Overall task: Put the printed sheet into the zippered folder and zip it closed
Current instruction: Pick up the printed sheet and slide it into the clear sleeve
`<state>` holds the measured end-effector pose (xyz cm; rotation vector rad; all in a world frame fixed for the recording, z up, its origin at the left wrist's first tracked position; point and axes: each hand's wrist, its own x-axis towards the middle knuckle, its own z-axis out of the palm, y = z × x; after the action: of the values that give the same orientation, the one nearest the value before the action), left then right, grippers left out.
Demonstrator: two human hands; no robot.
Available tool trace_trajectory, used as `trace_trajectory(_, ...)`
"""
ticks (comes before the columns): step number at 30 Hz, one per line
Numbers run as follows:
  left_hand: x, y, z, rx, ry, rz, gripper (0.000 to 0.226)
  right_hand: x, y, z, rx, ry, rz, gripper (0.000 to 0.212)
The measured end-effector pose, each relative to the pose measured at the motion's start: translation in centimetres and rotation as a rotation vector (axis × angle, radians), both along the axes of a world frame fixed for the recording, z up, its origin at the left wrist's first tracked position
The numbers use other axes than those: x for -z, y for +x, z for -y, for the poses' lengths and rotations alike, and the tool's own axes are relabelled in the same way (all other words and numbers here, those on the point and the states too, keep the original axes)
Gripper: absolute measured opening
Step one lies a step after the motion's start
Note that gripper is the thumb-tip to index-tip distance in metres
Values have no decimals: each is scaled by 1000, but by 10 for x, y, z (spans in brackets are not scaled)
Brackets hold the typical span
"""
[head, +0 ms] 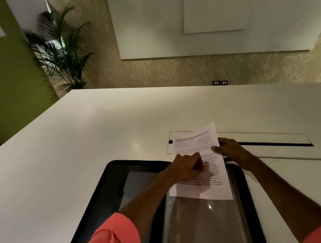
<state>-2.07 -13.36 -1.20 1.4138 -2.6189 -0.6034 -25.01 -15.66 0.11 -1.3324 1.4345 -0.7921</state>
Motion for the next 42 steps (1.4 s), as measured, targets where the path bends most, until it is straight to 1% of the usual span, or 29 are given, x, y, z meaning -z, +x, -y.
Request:
trace_trajectory(1, 0, -5, 0, 4, -1, -7, 33, 0, 3, -1, 56, -4, 13, 31)
trace_trajectory(3, 1, -12, -1, -3, -9, -10, 32, 3, 6, 0, 143, -28, 36, 30)
trace_trajectory(6, 2, -17, -2, -32, -15, -44, 32, 2, 3, 0, 164, -54, 9, 28)
trace_trajectory(8, 2, -18, -3, -58, -23, -81, 29, 2, -5, -1, 116, -52, 5, 29)
trace_trajectory(12, 3, -19, -3, -80, 7, -138, 25, 5, -26, -6, -70, -15, -43, 28)
trace_trajectory(15, 6, -22, -4, -77, 59, -169, 25, 12, -36, -9, -113, 25, -18, 24)
trace_trajectory(17, 5, -27, -4, -71, 84, -186, 29, 16, -33, -8, -69, 17, -4, 20)
trace_trajectory(20, 3, -41, -4, -39, 109, -169, 35, 19, -21, -2, 83, -9, -1, 27)
trace_trajectory(22, 2, -51, -5, -12, 135, -165, 38, 19, -14, 2, 145, -25, 1, 26)
trace_trajectory(26, 2, -62, -8, -37, 161, -240, 62, 15, -13, 0, 106, -28, -24, 15)
trace_trajectory(27, 2, -64, -9, -50, 162, -269, 60, 14, -15, -1, 85, -21, -31, 13)
trace_trajectory(30, -4, -66, -9, -105, 156, -357, 37, 16, -26, -5, 21, 3, -78, 17)
trace_trajectory(32, -9, -64, -8, -133, 189, -395, 34, 19, -34, -7, -18, 16, -70, 17)
trace_trajectory(34, -13, -57, -6, -117, 202, -346, 32, 21, -38, -8, -50, 11, -65, 26)
trace_trajectory(36, -15, -45, -5, -86, 177, -237, 32, 21, -36, -6, -43, 4, -66, 28)
trace_trajectory(38, -14, -30, -3, -72, 145, -133, 33, 24, -31, -3, 21, 22, -79, 27)
trace_trajectory(42, -20, 2, 3, -97, 115, 8, 29, 30, -23, 0, 178, 9, -92, 16)
